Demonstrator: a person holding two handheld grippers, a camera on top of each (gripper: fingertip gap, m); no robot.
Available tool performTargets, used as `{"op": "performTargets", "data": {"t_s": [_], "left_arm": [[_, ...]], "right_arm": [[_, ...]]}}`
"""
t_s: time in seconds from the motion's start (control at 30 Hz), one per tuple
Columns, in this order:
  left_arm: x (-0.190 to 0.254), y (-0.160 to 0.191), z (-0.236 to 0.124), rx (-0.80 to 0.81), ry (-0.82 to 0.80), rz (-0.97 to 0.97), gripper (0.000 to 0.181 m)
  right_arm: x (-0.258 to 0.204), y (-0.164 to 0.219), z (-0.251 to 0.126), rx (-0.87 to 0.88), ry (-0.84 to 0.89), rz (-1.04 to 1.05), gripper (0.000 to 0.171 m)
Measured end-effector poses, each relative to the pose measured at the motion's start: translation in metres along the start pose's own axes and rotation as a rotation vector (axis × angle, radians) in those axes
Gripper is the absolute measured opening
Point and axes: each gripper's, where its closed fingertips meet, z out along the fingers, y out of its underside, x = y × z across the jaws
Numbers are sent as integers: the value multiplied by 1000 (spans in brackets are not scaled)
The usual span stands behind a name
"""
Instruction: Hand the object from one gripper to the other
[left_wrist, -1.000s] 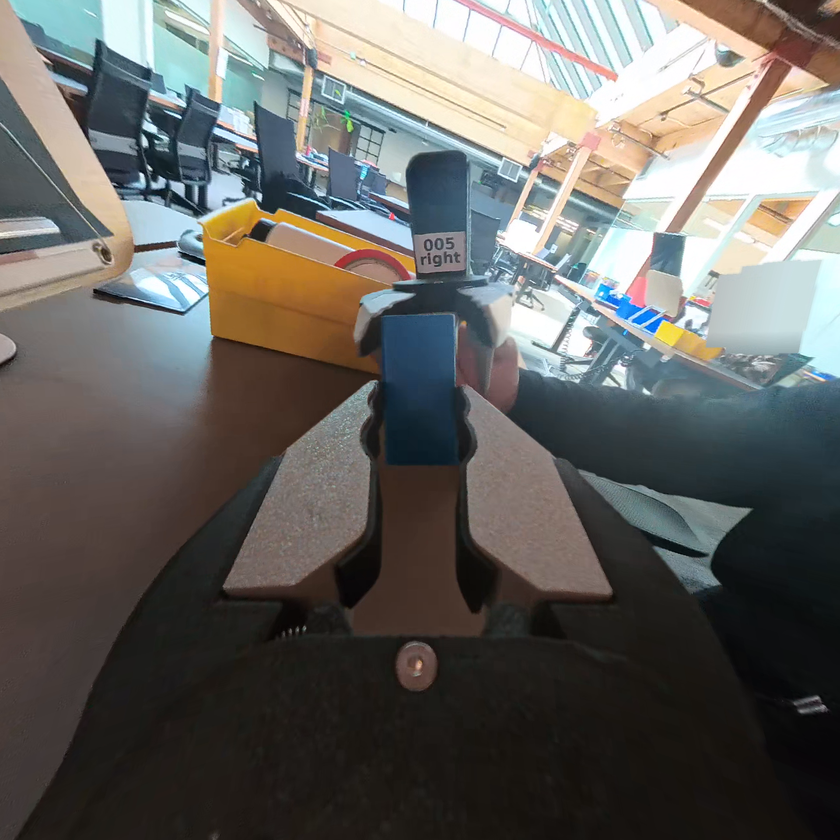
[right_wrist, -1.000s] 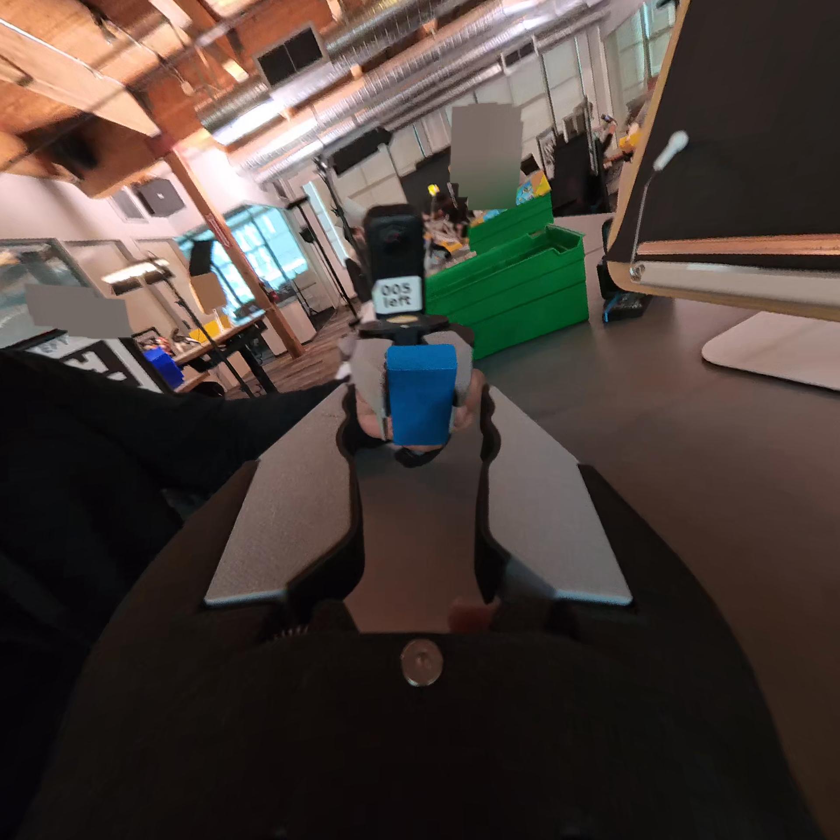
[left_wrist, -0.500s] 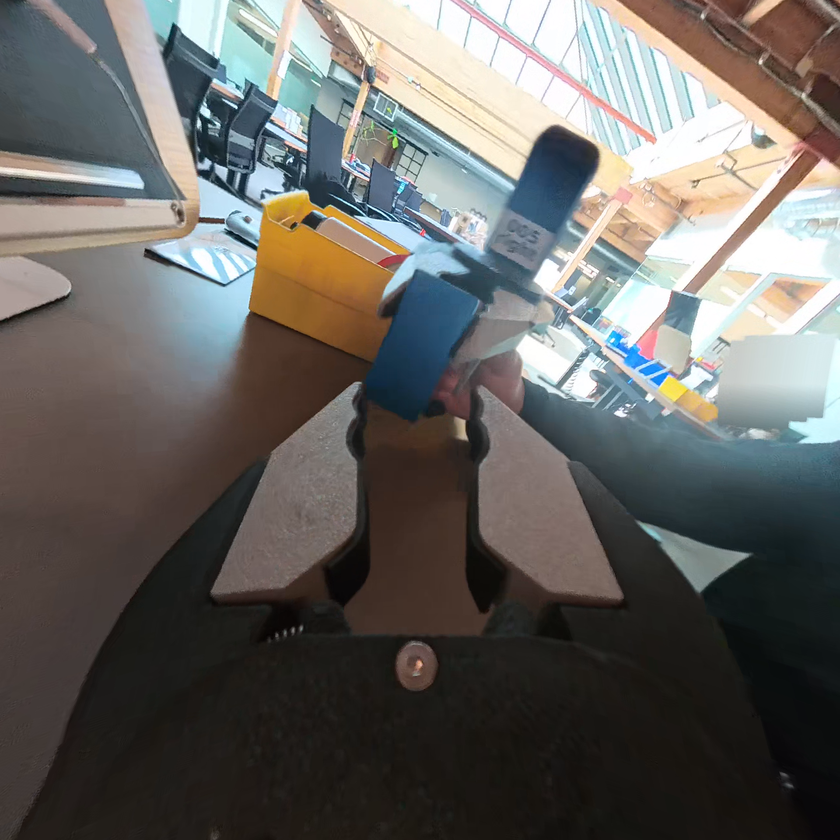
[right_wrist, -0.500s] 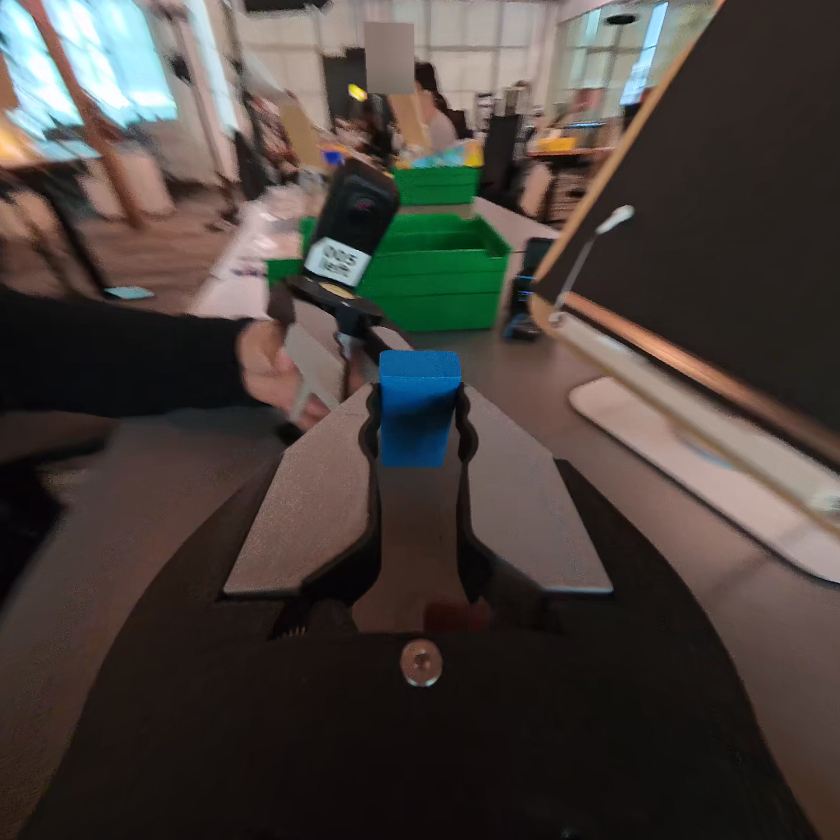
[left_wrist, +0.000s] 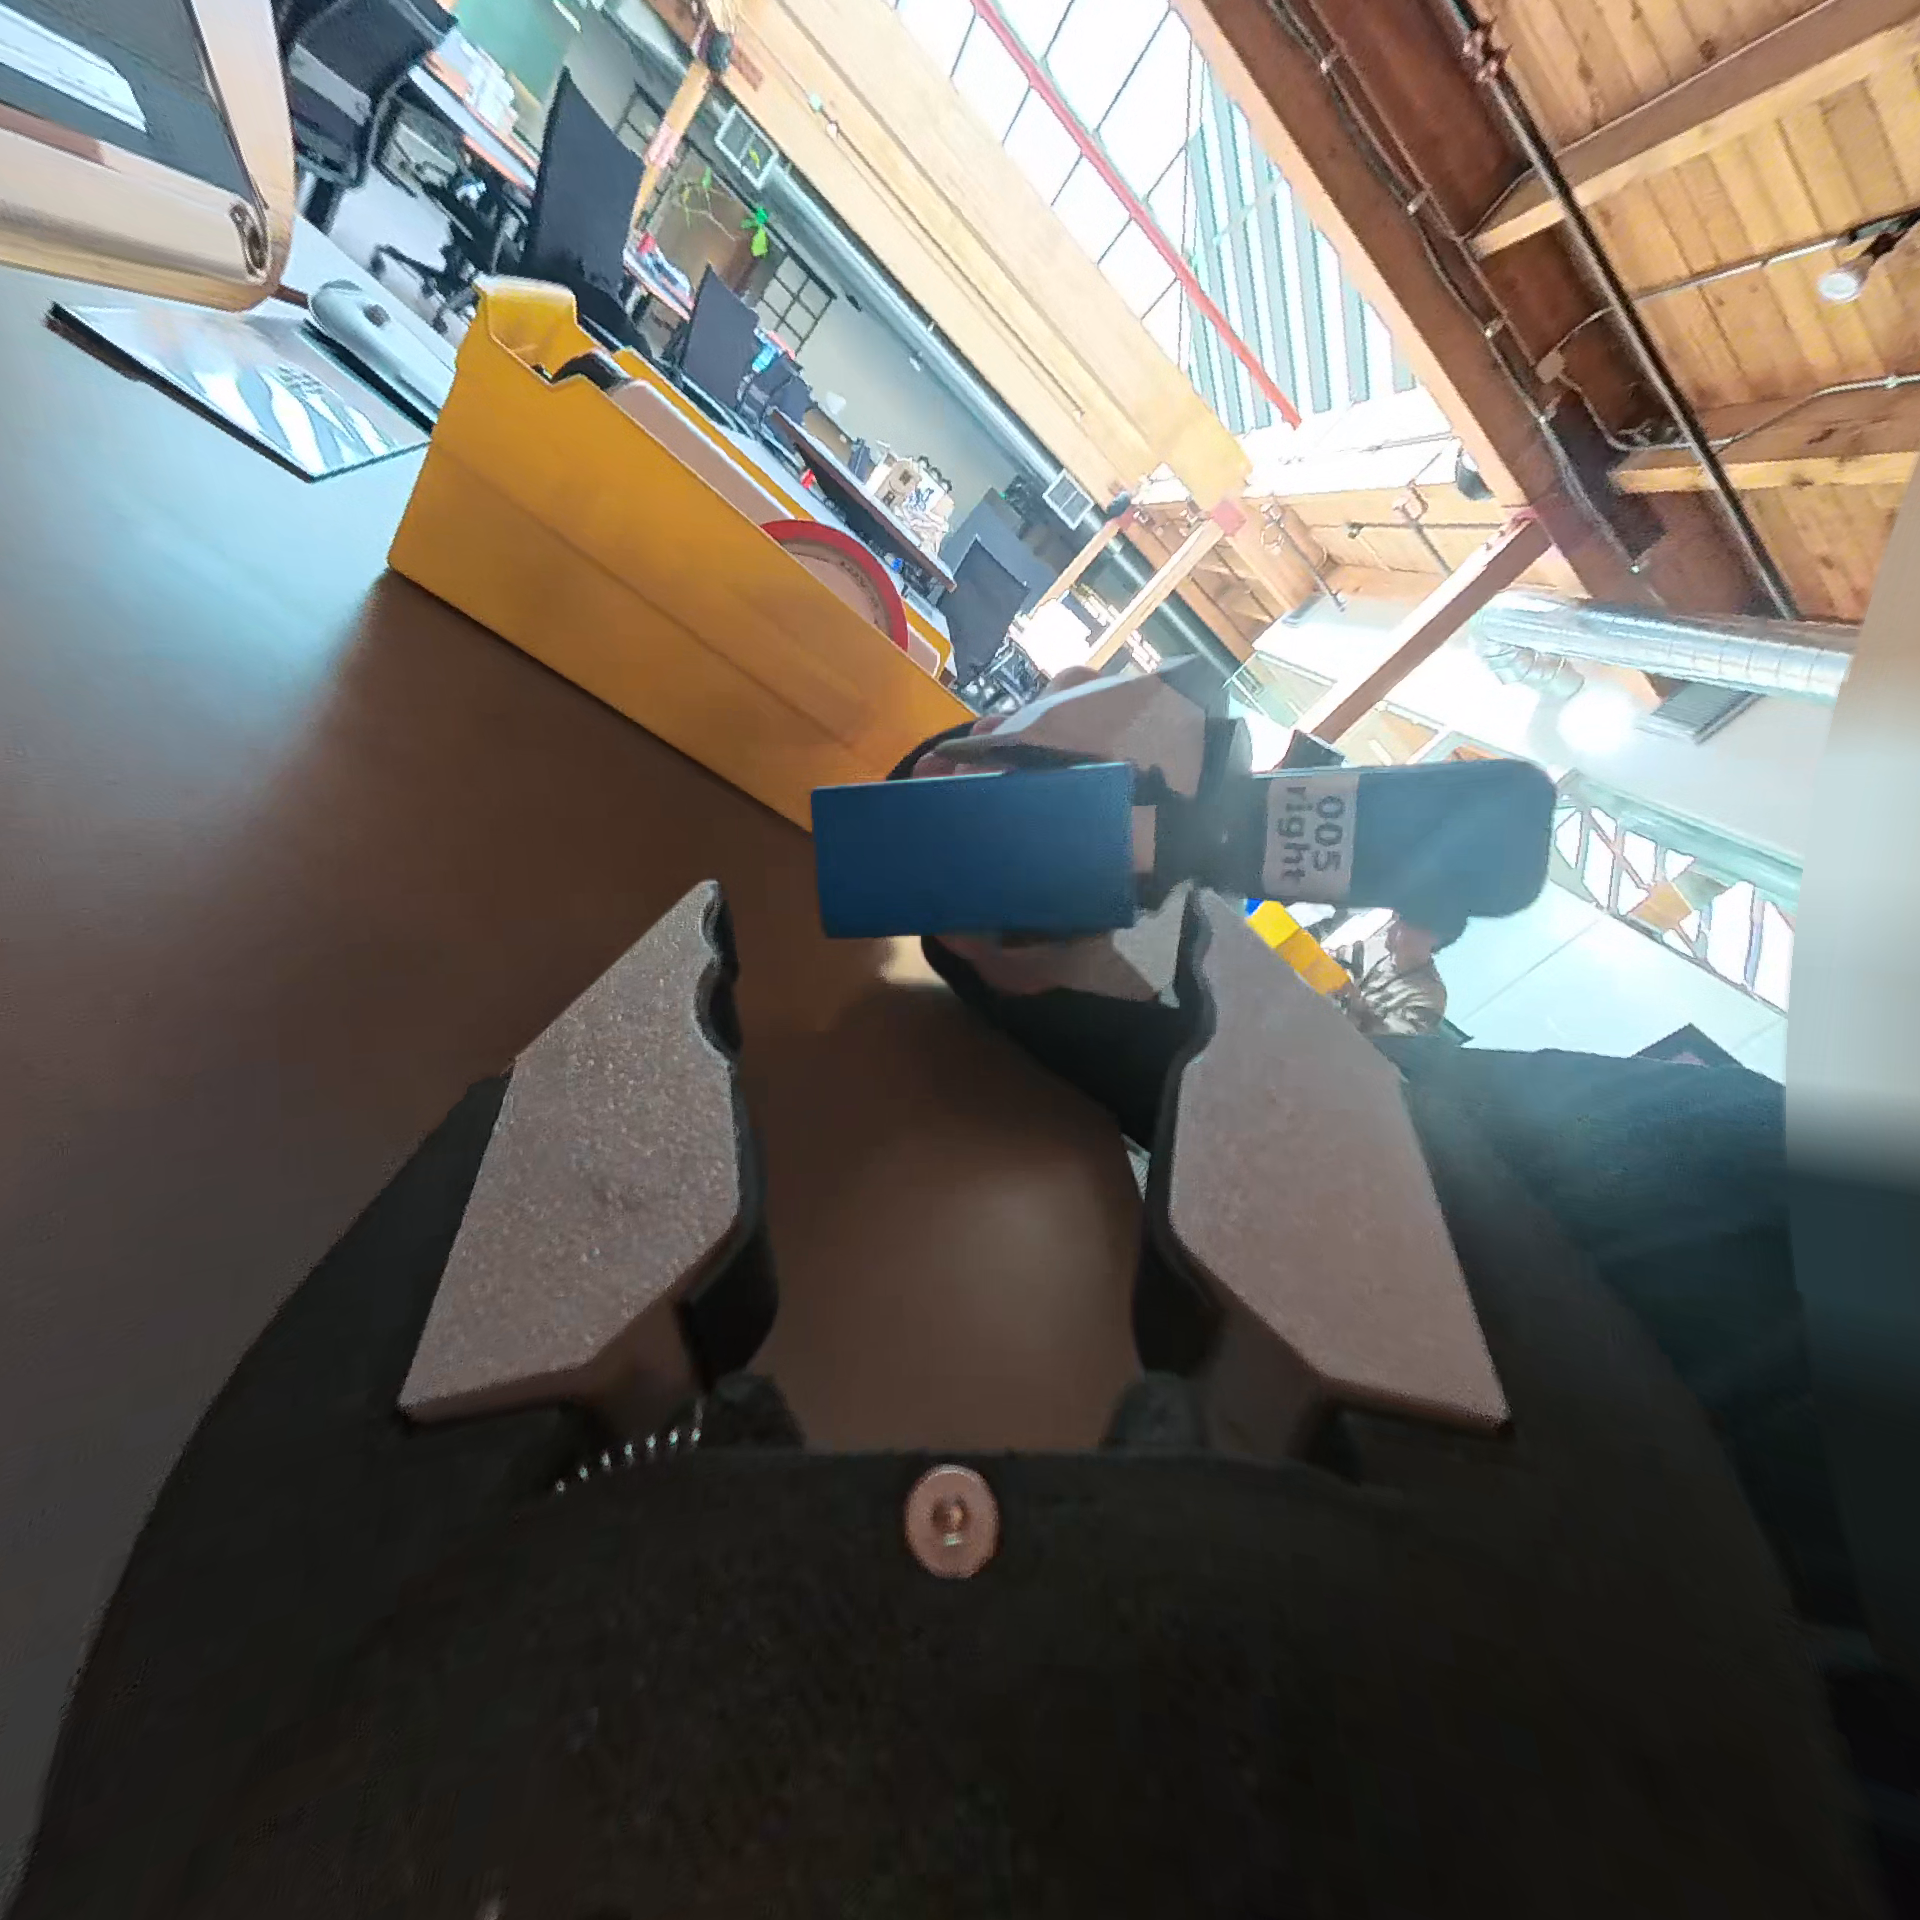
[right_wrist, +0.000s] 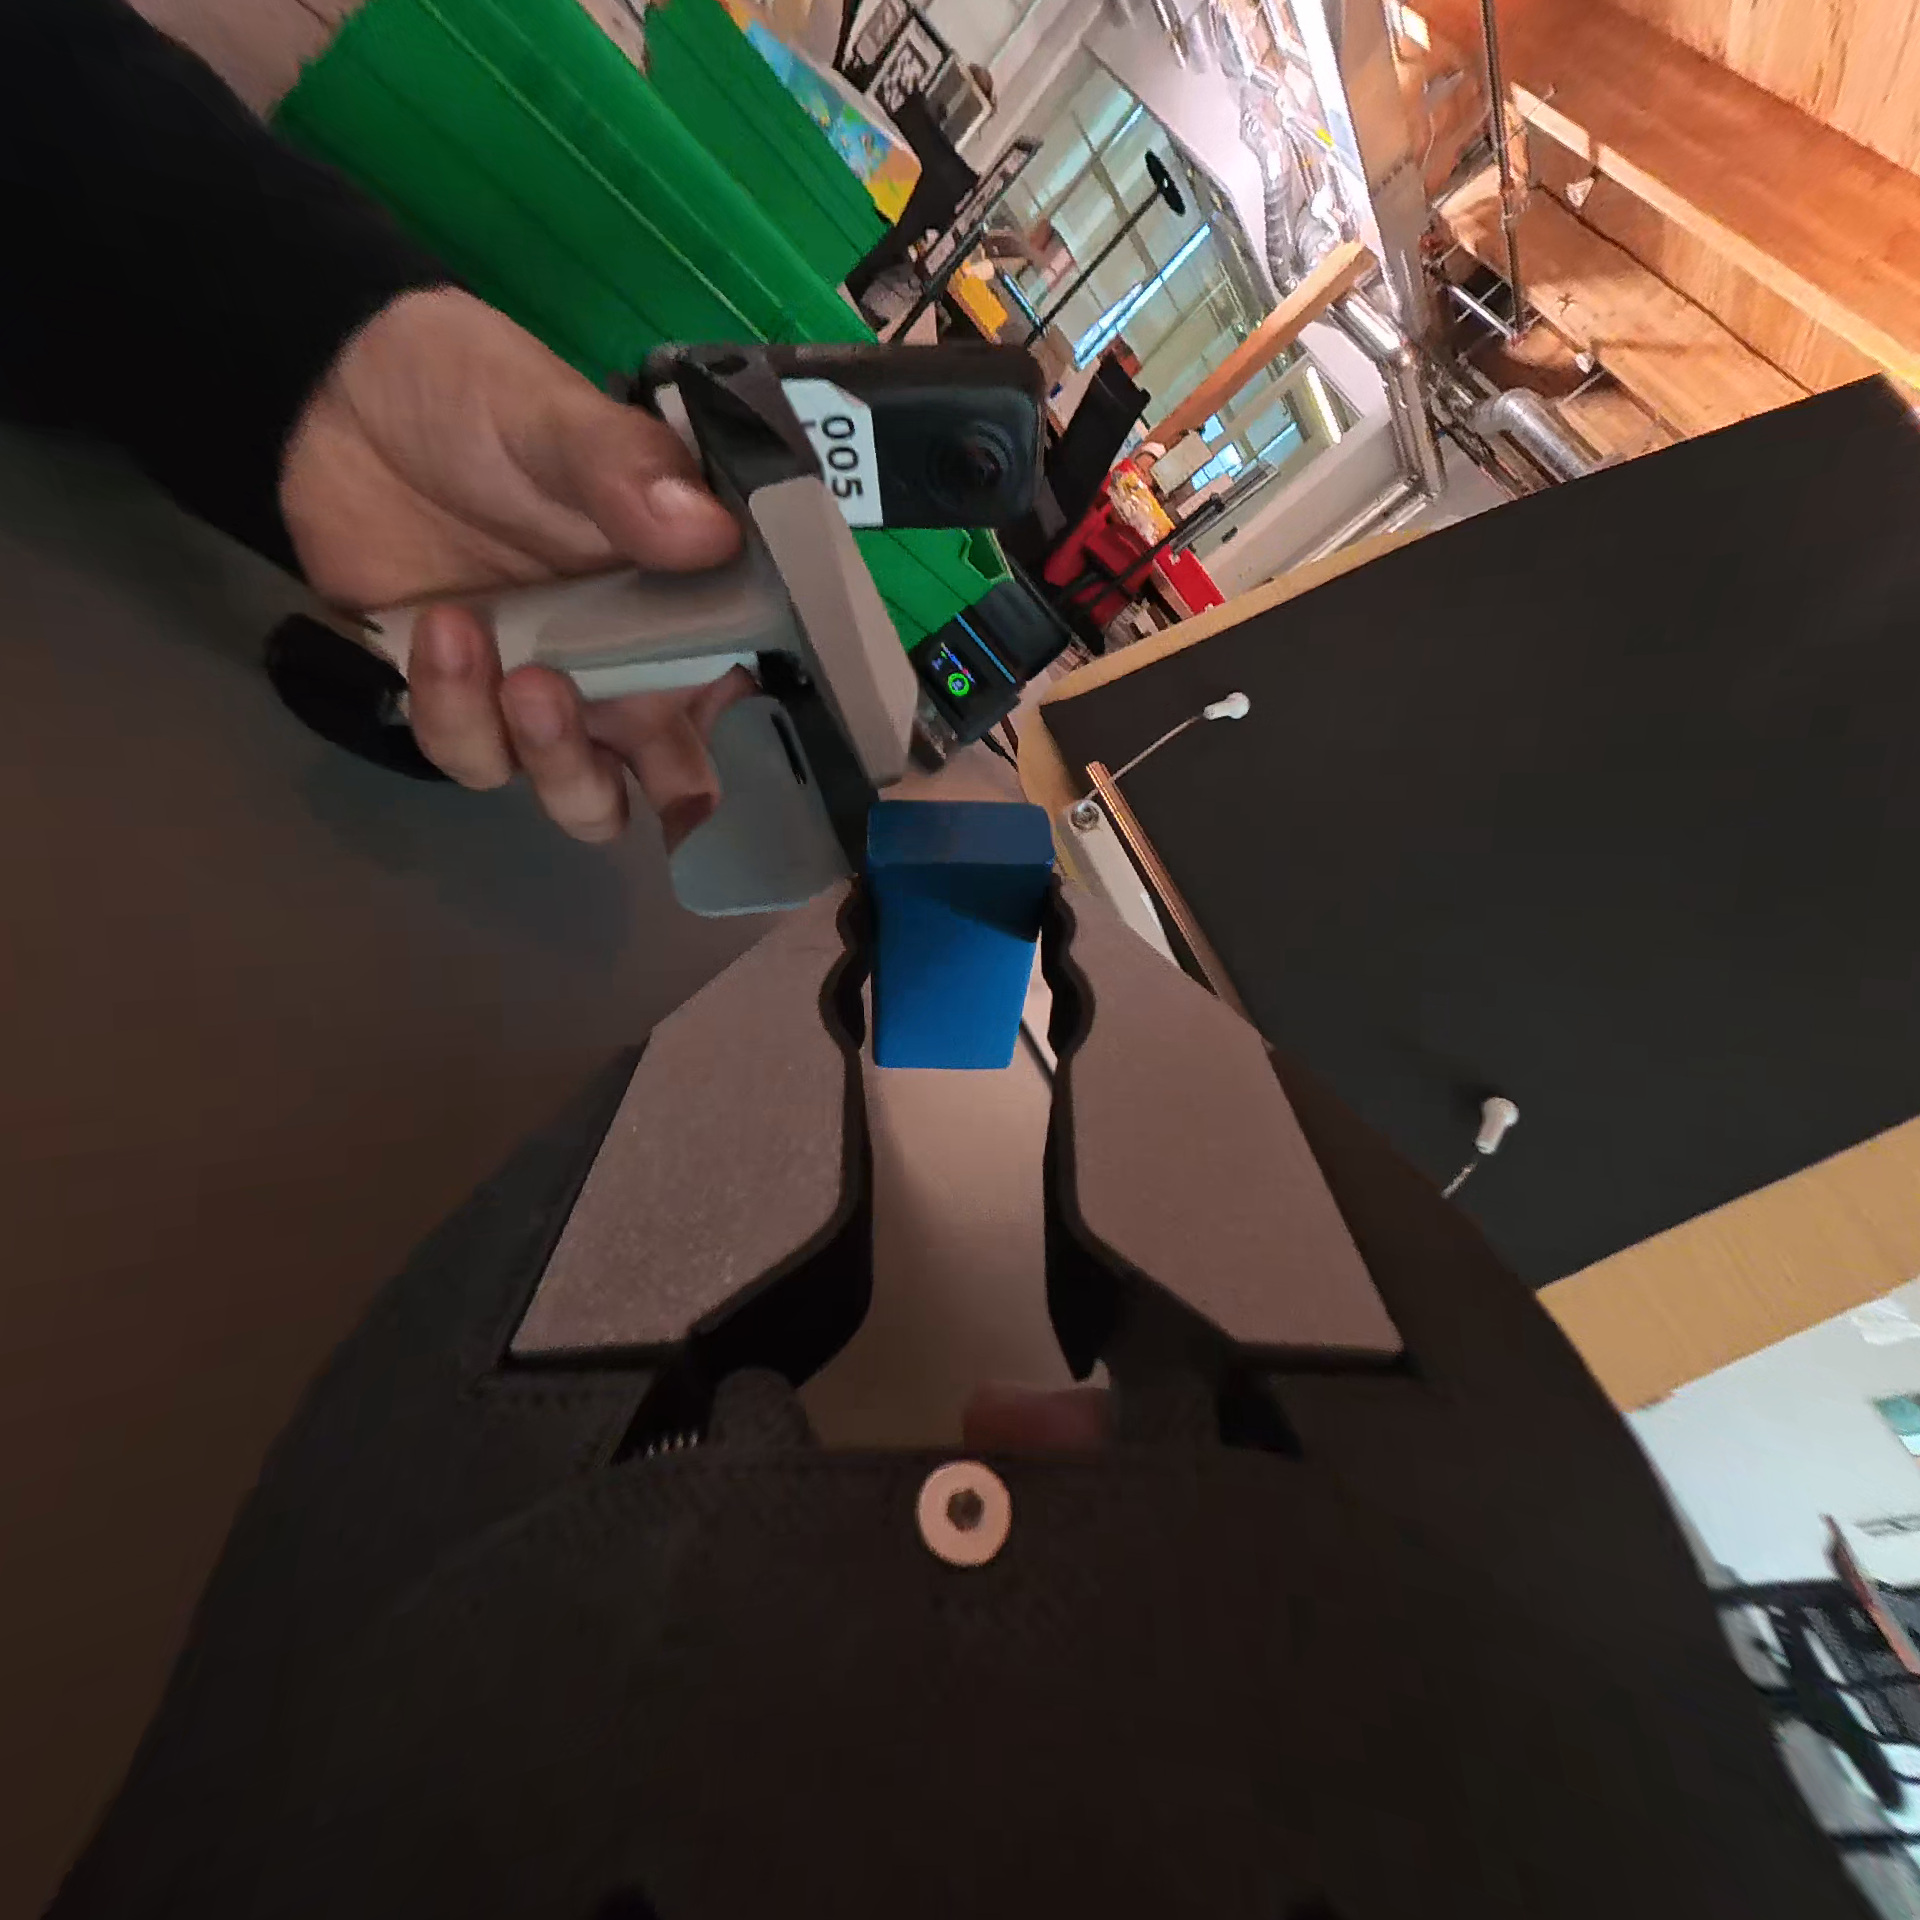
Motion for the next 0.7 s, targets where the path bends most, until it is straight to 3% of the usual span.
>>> {"op": "performTargets", "data": {"t_s": [0.17, 0.3, 0.43, 0.53, 0.7], "left_arm": [[9, 10, 4, -51, 44, 2, 79], [14, 14, 6, -76, 86, -2, 66], [5, 16, 5, -105, 6, 98, 65], [-2, 21, 3, -173, -94, 257, 66], [10, 45, -7, -340, -16, 253, 66]], "right_arm": [[-7, -7, -1, 38, -34, 38, 30], [-13, -8, -1, 28, -38, 13, 30], [-17, 0, 1, -28, -22, 25, 32], [-26, 12, 2, -82, -93, 25, 38], [-49, 21, -3, -108, -266, 50, 50]]}}
